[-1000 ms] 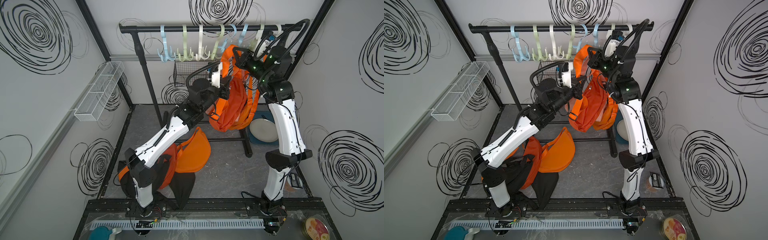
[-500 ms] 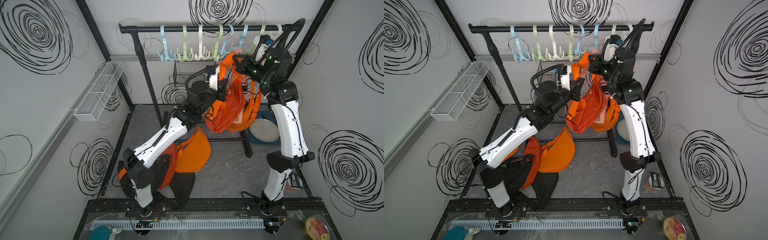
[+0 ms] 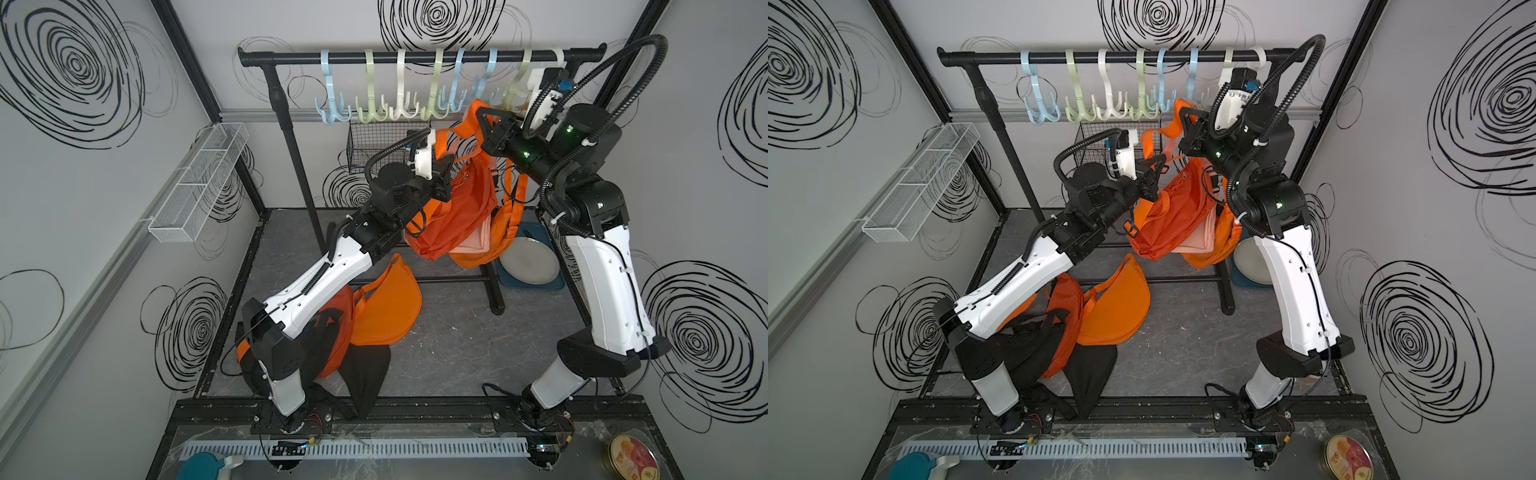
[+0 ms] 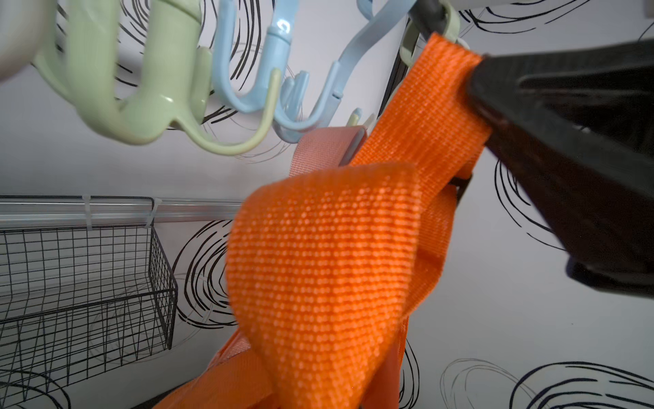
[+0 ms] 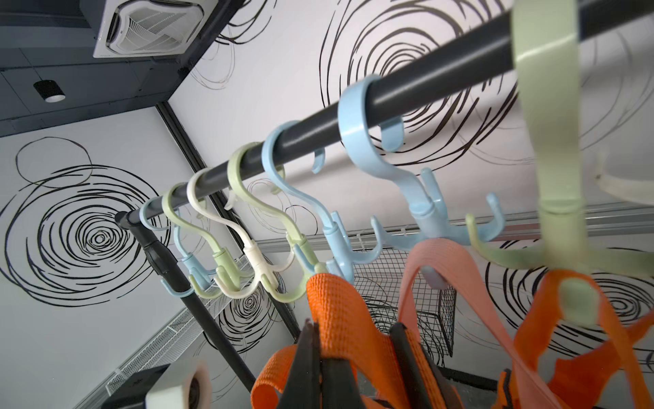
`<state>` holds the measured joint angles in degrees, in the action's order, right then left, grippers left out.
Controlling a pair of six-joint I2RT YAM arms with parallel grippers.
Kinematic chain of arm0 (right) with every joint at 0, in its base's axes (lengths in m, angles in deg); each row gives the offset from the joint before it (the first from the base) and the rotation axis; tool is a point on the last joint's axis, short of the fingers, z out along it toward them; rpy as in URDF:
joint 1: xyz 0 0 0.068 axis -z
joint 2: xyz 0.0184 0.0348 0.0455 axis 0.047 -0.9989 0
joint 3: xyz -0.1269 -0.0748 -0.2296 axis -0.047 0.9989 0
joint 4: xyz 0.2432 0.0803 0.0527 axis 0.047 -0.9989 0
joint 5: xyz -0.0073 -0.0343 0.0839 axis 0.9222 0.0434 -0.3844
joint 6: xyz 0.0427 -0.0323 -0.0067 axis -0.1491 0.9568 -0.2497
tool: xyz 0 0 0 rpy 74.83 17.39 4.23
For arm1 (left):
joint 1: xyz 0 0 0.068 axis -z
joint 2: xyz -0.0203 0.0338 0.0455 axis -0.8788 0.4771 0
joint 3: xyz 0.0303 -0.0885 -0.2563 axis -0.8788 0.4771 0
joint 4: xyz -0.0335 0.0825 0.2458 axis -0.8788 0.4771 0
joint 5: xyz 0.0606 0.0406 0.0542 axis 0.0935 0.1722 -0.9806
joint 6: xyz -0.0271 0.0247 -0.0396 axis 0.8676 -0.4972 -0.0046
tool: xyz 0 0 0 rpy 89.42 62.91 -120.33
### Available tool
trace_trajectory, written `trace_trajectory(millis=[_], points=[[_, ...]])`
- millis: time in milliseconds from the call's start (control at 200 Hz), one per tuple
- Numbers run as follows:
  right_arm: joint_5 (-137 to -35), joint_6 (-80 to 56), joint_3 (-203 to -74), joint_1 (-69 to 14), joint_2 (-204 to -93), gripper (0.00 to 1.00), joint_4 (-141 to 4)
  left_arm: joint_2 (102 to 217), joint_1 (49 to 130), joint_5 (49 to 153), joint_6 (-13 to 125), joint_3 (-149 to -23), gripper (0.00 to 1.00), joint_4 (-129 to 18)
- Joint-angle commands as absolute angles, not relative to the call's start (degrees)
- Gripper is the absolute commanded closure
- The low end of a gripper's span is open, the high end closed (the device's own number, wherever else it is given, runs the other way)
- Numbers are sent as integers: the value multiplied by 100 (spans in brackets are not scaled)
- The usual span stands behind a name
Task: Hang the bag on a hook
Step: Hang the bag on the hook.
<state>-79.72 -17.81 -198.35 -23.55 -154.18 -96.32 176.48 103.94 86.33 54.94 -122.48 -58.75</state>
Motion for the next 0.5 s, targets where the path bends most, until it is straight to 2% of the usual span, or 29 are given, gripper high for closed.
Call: trace_trajectory(millis=[0, 200, 495], points=[[-7401, -1525, -19565, -2624, -15044, 100, -8879, 17123, 10465, 8701, 5482, -11933, 100, -6553], [-7774, -1525, -19467, -3004, -15047, 100, -8602, 16660, 10278, 8556, 5548, -11635, 100, -6653], [-7817, -1328, -20358, -3435, -15810, 100, -8883, 17031, 9872, 8800, 5720, -12664, 100, -5838]])
